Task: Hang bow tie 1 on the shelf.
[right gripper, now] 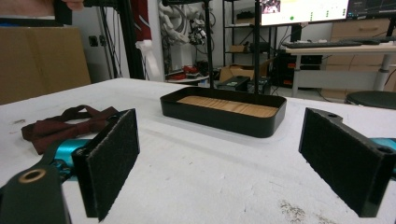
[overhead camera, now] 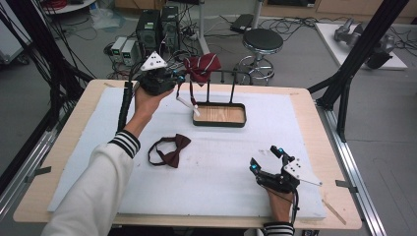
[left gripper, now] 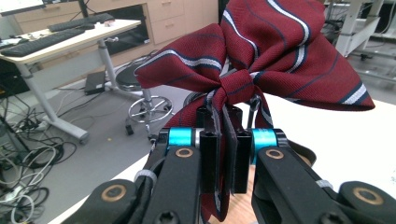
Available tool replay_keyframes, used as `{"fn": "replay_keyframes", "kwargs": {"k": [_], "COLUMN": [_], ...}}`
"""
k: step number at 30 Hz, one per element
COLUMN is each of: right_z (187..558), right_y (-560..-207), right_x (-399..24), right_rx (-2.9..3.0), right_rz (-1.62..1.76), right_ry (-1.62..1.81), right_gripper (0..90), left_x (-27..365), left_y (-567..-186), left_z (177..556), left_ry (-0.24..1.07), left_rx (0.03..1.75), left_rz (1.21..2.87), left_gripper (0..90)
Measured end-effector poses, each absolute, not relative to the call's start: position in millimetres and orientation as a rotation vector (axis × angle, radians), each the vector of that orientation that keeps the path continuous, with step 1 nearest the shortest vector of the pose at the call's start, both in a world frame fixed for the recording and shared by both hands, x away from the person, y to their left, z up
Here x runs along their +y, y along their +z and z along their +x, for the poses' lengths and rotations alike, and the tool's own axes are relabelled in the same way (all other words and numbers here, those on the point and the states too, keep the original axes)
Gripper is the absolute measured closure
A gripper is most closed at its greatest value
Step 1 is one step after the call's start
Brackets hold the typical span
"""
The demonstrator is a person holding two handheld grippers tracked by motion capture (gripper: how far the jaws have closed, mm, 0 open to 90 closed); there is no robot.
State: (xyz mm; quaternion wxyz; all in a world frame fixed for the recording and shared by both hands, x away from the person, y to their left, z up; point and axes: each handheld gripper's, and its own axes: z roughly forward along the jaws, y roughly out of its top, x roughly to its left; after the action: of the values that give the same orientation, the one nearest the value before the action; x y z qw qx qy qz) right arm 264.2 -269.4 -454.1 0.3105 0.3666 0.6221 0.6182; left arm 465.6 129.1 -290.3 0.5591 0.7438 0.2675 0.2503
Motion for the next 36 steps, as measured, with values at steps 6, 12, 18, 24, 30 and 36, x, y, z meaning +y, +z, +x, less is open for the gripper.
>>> {"fn": "replay_keyframes", "kwargs": {"k": [6,12,18,24,30,36], "right_z": [264,264,263,264,264,264], "right_y": [-454,-454,-454,-454,-454,-454], "right_x": [-269,-269,-268,-269,-269,-269], "right_rx": [1.642,1.642,1.645,1.638,1.639,1.638], "right_rz": [0.973,0.976,0.973,0.971,0.964,0.967], "right_ry": [1.634,1.633,1.628,1.633,1.63,1.631], "right_gripper": [11.5,11.5,11.5,11.5,11.5,11.5], "left_x": [123,113,108,110,113,112], "left_y": [-291,-290,-289,-293,-297,-301], "left_z": [472,483,489,495,502,505], "left_ry": [0.594,0.596,0.596,0.612,0.62,0.62], "left_rx": [0.636,0.642,0.648,0.682,0.72,0.734], "left_rz": [1.752,1.736,1.711,1.718,1.72,1.718], "left_gripper": [85.8,85.7,85.8,85.7,85.7,85.7]}}
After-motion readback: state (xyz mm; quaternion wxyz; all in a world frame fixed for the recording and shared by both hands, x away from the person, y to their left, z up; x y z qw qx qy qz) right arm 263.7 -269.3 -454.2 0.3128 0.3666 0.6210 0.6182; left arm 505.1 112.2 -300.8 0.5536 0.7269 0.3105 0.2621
